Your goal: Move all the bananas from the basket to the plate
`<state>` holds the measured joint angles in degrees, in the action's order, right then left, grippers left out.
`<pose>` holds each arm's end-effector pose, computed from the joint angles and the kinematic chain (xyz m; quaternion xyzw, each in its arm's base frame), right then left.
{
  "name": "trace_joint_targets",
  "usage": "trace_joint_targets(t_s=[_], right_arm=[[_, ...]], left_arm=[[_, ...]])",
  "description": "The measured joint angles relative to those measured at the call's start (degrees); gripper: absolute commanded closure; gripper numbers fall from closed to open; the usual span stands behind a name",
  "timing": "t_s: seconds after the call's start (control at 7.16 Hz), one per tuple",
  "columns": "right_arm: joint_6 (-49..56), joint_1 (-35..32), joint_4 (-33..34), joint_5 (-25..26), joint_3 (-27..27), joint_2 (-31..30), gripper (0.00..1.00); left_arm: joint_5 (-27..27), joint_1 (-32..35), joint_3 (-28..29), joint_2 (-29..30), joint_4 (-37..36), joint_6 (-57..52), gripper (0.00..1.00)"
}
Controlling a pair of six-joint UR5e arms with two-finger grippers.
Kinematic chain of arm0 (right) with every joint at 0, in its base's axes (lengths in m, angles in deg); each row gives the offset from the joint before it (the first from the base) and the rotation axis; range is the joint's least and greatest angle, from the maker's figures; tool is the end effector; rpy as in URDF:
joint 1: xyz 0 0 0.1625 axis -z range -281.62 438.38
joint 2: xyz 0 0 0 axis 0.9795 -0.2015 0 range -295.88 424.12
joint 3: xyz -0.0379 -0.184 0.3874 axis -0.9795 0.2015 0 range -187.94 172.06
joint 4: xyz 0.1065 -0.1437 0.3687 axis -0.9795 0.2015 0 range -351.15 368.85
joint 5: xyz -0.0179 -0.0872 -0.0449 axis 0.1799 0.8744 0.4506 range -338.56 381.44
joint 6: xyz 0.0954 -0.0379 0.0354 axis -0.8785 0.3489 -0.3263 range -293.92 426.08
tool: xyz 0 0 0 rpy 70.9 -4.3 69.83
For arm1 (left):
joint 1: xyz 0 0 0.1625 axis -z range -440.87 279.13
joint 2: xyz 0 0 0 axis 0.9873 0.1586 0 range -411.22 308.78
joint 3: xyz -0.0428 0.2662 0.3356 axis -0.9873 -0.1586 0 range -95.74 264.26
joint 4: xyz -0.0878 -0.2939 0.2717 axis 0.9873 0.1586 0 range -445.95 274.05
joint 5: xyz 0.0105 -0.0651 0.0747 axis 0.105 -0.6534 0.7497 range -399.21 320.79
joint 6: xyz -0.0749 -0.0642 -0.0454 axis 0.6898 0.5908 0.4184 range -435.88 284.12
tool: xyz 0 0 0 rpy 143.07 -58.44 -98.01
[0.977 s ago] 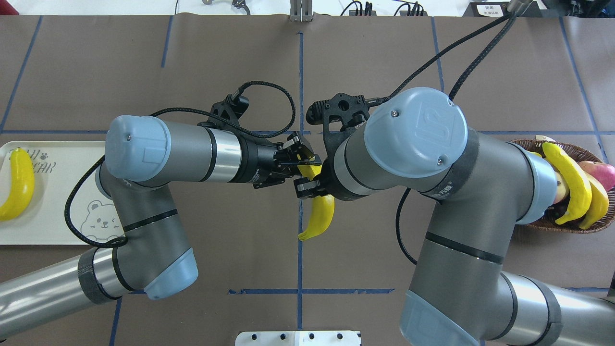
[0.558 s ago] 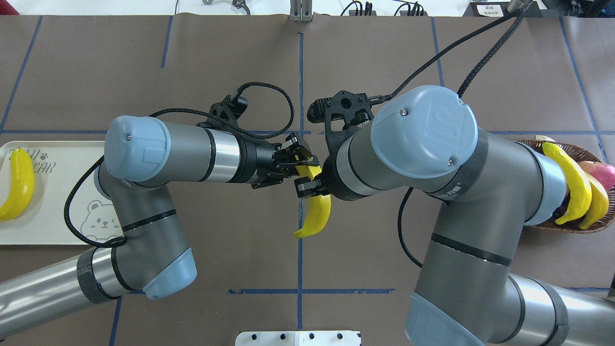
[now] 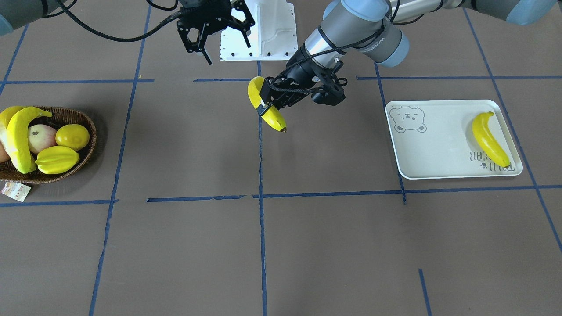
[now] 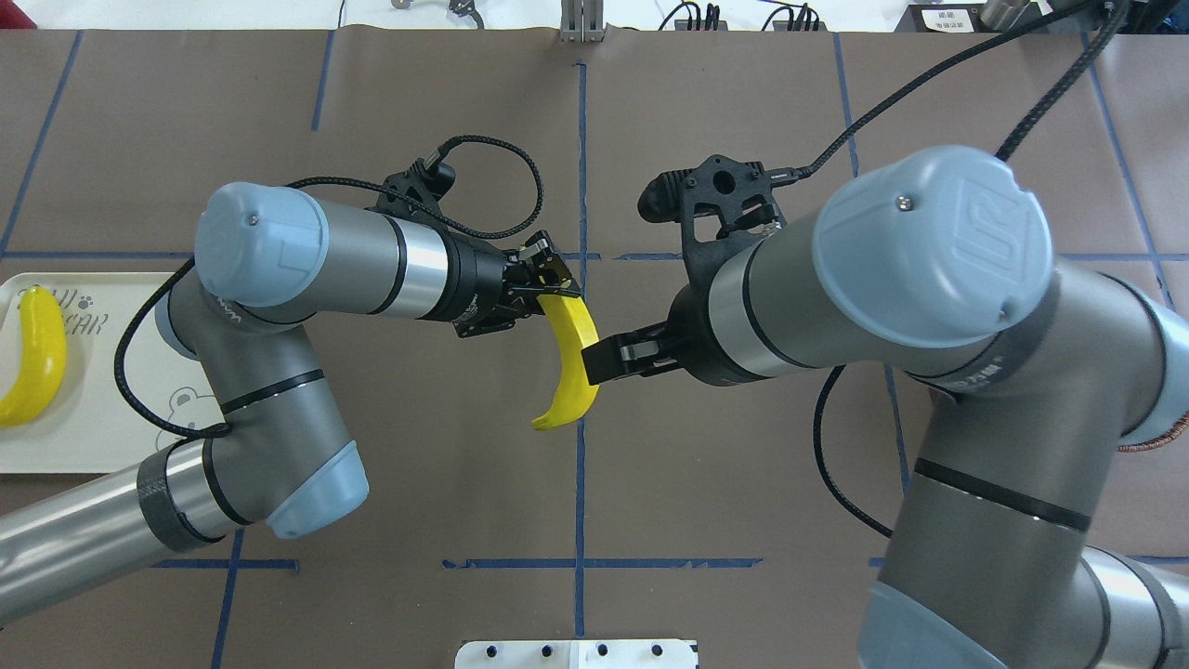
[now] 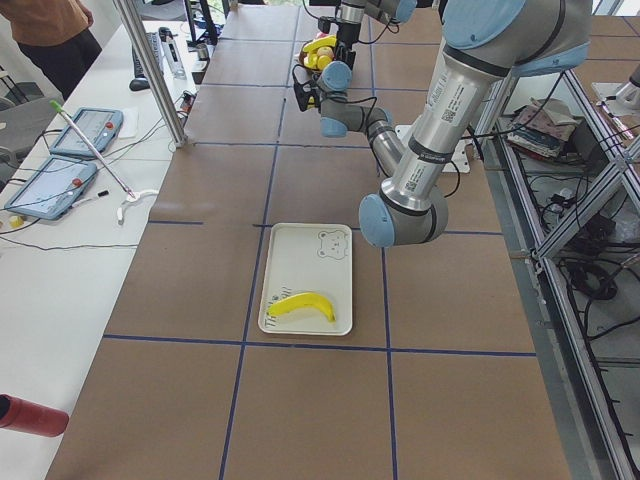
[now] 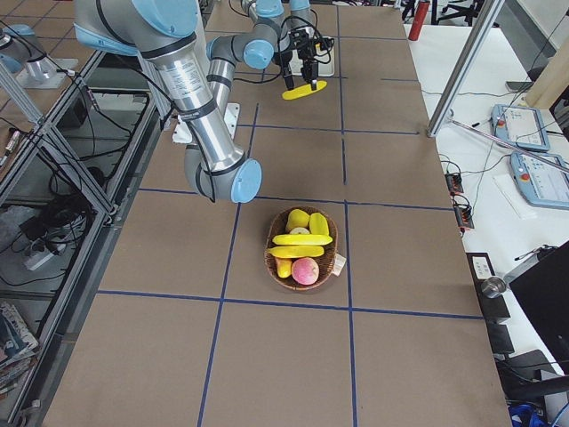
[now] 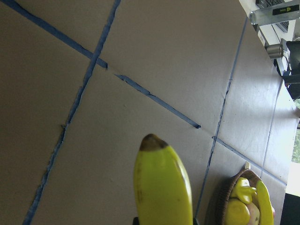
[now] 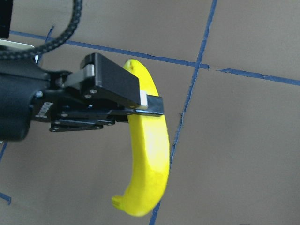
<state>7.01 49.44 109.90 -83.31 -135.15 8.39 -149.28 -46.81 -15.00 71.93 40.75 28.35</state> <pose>-0.3918 -0.3373 0.1160 0.1529 -0.4878 -0.0795 0.8558 0.4768 -0.4383 0.1830 -0.0244 0.6409 -0.2093 0.7382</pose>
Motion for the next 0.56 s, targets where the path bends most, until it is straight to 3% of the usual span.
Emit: trace_joint_targets(t_s=[0.56], right_arm=[[0.00, -2.02, 0.10, -0.02, -3.46, -6.03, 0.00]], left_arm=[[-4.29, 5.99, -8.44, -7.82, -24.00, -15.63, 1.00]])
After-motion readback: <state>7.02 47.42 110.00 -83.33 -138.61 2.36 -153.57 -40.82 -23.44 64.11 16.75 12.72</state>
